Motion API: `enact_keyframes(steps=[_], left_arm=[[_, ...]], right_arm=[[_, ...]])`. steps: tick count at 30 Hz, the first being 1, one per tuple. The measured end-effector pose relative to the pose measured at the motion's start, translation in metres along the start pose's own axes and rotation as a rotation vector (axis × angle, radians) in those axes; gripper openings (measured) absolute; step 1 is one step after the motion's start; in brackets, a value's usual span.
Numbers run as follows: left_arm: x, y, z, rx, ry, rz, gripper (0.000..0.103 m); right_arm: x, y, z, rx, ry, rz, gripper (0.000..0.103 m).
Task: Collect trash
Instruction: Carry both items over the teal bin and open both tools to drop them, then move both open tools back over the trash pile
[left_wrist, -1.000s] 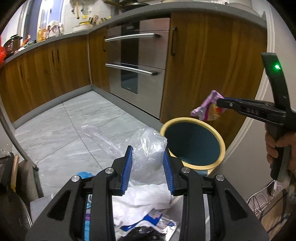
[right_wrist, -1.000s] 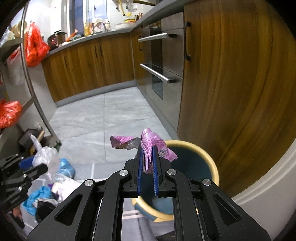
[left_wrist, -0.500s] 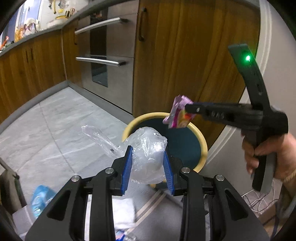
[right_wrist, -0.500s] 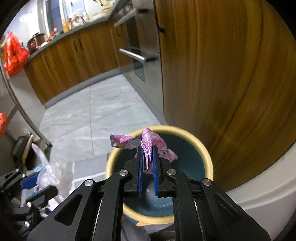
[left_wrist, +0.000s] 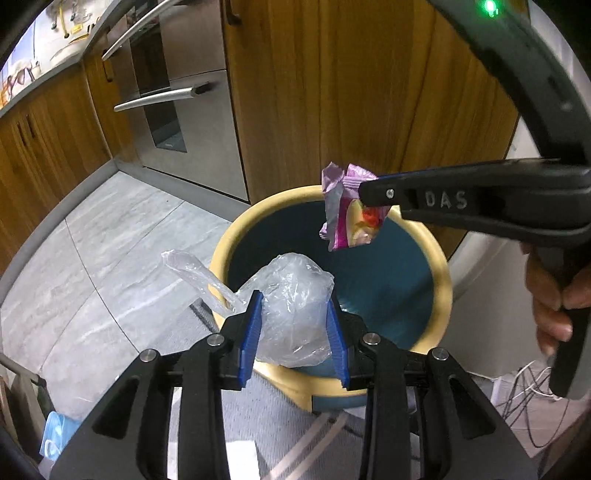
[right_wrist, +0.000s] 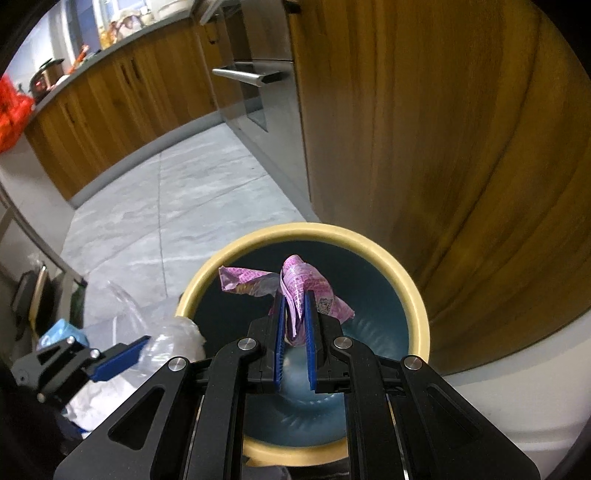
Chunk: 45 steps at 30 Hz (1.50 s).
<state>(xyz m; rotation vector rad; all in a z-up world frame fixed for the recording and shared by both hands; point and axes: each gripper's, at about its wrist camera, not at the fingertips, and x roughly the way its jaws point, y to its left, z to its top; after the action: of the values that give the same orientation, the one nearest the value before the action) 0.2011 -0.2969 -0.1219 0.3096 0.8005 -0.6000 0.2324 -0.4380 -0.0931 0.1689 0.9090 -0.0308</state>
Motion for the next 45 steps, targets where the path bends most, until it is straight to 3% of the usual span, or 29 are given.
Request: enact_keyframes(steps=[3,9,12,14,16,19,24,34,45], left_arm=[[0.007,-0.004,-0.001,-0.004,0.002,-0.005,0.034],[0.007,-0.004,-0.006,-0.011,-0.015,0.029,0.06],[0.007,0.0,-0.006,-0.04,-0.012,0.03,0.066],[0.001,0.003,-0.009,-0.052,-0.021,0.039,0.071],[-0.003,0.005,-0.01,-0.055,-0.024,0.045,0.073],[-0.013,0.008,-0.013,-0.063,-0.03,0.054,0.078],[-0.038,0.013,-0.019,-0.084,-0.049,0.078,0.087],[-0.11,0.035,-0.032,-0.142,-0.101,0.098,0.091],[-0.186,0.074,-0.059,-0.178,-0.145,0.205,0.094]], right_arm=[[0.003,-0.007,0.0,0.026,0.004,-0.003,0.011],[0.004,-0.011,0.0,0.043,0.005,-0.013,0.021],[0.003,-0.011,0.001,0.046,-0.005,-0.014,0.04],[0.001,-0.011,0.001,0.043,-0.014,-0.013,0.046],[0.0,-0.011,0.001,0.041,-0.021,-0.018,0.062],[-0.004,-0.01,0.002,0.048,-0.04,-0.017,0.078],[-0.015,0.0,0.005,0.009,-0.081,-0.017,0.092],[-0.043,0.036,-0.005,-0.123,-0.131,-0.017,0.096],[-0.083,0.055,-0.014,-0.074,-0.176,-0.008,0.097]])
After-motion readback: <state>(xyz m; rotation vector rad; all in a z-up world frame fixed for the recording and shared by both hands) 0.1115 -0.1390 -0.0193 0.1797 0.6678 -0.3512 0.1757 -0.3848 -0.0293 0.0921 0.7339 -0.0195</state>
